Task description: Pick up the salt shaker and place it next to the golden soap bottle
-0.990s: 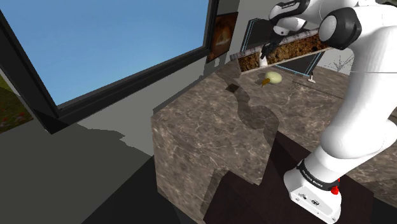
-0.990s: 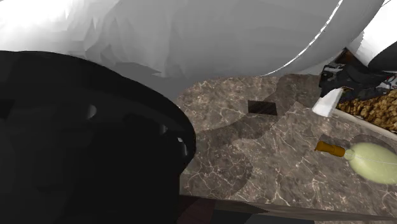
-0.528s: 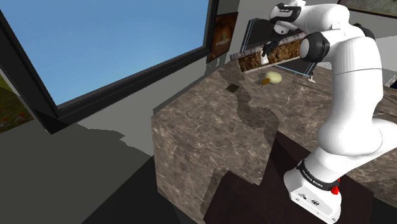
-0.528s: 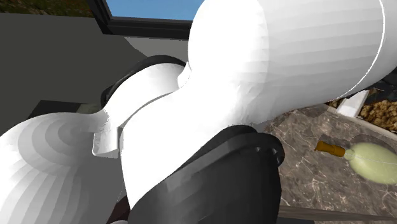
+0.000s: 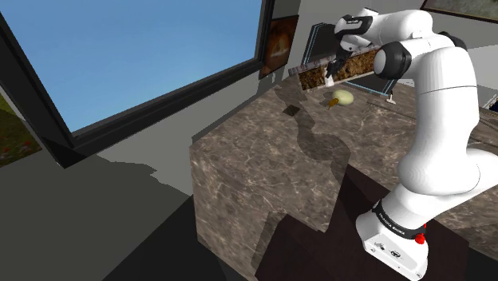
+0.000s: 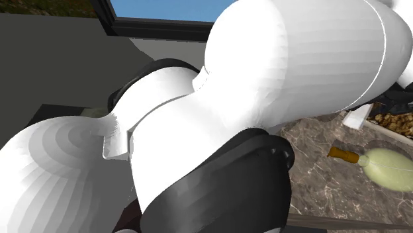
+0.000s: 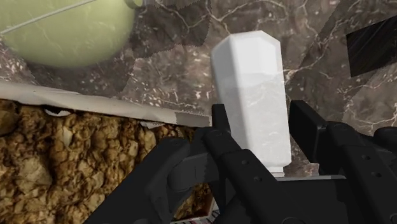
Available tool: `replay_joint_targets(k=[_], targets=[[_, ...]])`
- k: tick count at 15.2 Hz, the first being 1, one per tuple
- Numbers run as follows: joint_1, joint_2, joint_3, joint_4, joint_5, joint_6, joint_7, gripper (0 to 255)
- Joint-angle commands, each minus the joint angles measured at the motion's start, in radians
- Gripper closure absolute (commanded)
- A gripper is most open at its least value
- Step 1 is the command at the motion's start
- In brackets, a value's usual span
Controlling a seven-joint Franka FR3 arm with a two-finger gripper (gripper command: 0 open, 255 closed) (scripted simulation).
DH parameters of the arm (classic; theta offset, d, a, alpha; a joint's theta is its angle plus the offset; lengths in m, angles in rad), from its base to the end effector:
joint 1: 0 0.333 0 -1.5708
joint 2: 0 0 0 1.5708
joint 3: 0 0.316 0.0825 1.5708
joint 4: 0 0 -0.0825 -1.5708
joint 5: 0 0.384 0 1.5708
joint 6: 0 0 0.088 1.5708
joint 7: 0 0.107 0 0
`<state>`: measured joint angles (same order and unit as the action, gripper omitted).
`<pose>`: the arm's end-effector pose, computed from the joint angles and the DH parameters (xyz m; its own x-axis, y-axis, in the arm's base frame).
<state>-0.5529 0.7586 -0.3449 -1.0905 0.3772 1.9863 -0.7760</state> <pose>0.5617 -0.5284 0.4055 0.9686 -0.1285 0.2130 -0.1370 -0.9902 0.0255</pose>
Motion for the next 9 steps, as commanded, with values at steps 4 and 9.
replay_joint_targets(k=[4,9], targets=[[0.005,0.012,0.005,-0.048,0.009,0.059,-0.013,255],[0.007,0.029,0.011,-0.086,0.018,0.112,-0.026,255]])
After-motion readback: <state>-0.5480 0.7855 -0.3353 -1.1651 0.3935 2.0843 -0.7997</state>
